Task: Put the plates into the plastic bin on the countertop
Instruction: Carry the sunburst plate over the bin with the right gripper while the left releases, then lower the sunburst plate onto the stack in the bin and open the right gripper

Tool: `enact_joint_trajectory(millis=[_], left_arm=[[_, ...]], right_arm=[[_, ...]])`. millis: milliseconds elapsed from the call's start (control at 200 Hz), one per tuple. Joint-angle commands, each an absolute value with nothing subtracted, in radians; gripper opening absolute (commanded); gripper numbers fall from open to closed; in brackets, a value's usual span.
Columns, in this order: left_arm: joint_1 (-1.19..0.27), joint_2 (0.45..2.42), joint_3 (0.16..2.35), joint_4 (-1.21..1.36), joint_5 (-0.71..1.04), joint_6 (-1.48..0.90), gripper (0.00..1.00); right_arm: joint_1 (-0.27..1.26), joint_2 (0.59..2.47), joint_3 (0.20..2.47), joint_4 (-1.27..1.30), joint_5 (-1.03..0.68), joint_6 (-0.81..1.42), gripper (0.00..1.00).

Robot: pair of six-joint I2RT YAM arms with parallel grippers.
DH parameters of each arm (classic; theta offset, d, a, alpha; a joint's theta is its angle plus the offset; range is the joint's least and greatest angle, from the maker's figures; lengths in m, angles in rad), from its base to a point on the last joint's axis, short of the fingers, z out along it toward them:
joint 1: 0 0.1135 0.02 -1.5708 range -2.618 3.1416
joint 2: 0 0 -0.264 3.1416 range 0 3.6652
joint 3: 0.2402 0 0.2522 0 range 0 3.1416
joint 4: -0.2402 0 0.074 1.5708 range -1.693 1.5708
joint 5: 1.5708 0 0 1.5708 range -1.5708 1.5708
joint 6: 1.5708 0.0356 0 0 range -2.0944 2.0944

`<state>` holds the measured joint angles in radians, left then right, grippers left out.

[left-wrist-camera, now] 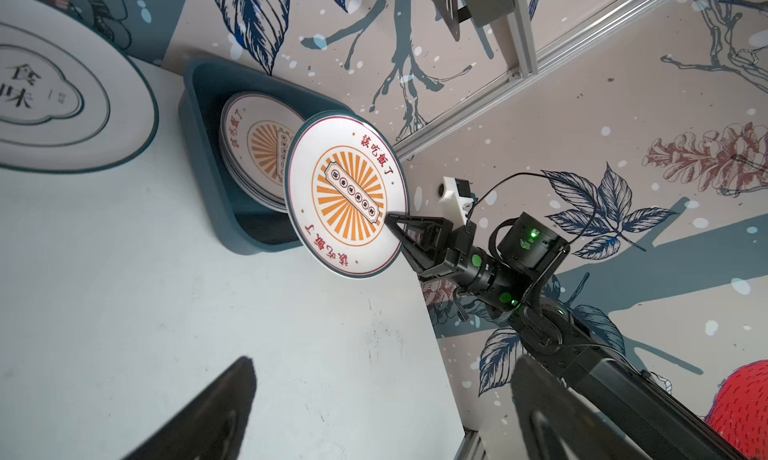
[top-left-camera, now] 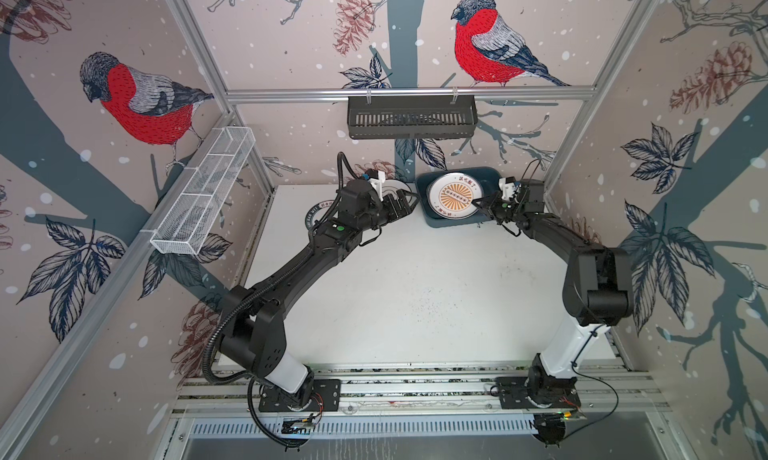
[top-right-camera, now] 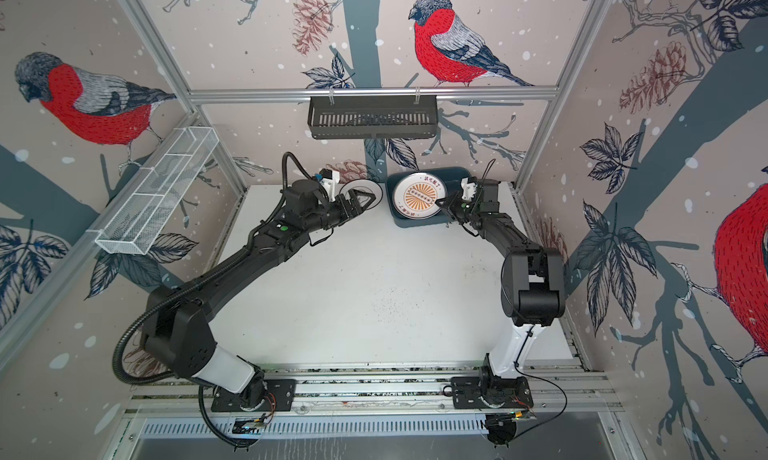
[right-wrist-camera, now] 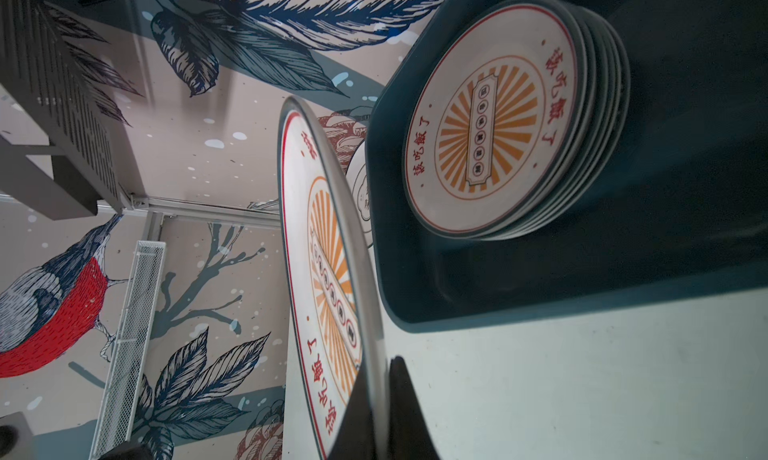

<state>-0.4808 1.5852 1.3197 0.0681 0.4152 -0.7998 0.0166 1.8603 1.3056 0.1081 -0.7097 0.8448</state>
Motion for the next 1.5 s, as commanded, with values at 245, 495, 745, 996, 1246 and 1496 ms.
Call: enact_joint_trajectory(millis=[245, 495, 745, 996, 1246, 1496], left_arm=[[-0.474, 1.916, 1.818, -0.204, 0.462, -0.49, 0.96], [-0.465, 2.078, 2.04, -0.305, 0.494, -0.399, 0.96], [-0.427, 2.125, 2.043, -0.262, 0.535, -0.422, 0.96], [-0.395, 2.151, 2.033, -0.214, 0.573, -0.468, 0.96], [-0.383, 2.14, 2.007, -0.211, 0.569, -0.473, 0.96], [-0.371, 2.132, 1.986, -0.205, 0.57, -0.478, 0.96]], right_arm=[[0.012, 2.02, 1.472, 0.152, -0.608, 0.939, 0.04], [0.042, 2.148, 1.596, 0.158, -0.55, 0.97, 0.04], [0.066, 2.238, 1.686, 0.13, -0.538, 0.971, 0.04], [0.083, 2.276, 1.707, 0.141, -0.499, 0.993, 0.04], [0.088, 2.299, 1.722, 0.145, -0.465, 1.021, 0.04], [0.089, 2.32, 1.727, 0.13, -0.441, 1.043, 0.12]])
